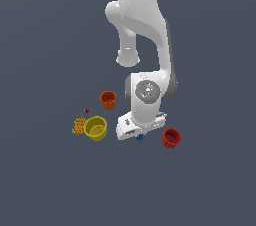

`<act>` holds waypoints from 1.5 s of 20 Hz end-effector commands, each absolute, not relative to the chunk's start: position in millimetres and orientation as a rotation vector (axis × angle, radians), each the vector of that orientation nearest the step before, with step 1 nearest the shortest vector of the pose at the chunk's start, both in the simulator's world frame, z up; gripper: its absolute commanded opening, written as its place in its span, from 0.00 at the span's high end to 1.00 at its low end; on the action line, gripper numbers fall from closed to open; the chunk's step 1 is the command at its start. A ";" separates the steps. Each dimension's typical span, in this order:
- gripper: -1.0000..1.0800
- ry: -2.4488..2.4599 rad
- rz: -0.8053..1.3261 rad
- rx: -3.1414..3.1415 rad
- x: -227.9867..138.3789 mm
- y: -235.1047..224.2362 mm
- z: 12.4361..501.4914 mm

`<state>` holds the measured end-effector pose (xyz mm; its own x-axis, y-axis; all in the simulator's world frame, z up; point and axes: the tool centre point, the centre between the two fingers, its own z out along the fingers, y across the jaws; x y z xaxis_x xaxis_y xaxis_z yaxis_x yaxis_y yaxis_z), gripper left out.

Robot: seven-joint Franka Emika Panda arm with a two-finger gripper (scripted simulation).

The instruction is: Pick up a designated object from a clutter of objects.

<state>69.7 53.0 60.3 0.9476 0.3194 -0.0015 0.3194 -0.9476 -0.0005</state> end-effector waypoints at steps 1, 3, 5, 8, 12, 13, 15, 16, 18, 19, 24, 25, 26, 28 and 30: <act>1.00 -0.507 0.000 -3.100 68.4 44.9 72.7; 1.00 -0.507 0.000 -3.100 66.6 36.7 85.2; 1.00 -0.507 0.000 -3.100 64.4 27.0 100.2; 1.00 -0.508 0.000 -3.100 60.6 9.9 127.0; 1.00 -0.508 0.000 -3.099 54.8 -16.9 168.7; 1.00 -0.508 0.000 -3.099 53.4 -23.8 179.5; 1.00 -0.508 -0.001 -3.098 50.5 -37.7 201.2; 1.00 -0.508 -0.001 -3.098 49.1 -44.7 212.0; 1.00 -0.508 -0.001 -3.098 46.3 -58.6 233.7; 1.00 -0.508 -0.001 -3.098 45.0 -65.5 244.5; 1.00 -0.508 -0.001 -3.098 38.7 -99.9 298.2; 1.00 -0.508 -0.001 -3.098 37.5 -106.7 308.8; 1.00 -0.508 -0.001 -3.098 36.4 -113.6 319.4; 1.00 -0.508 -0.001 -3.098 34.3 -127.3 340.5; 1.00 -0.508 -0.001 -3.098 32.4 -140.6 360.8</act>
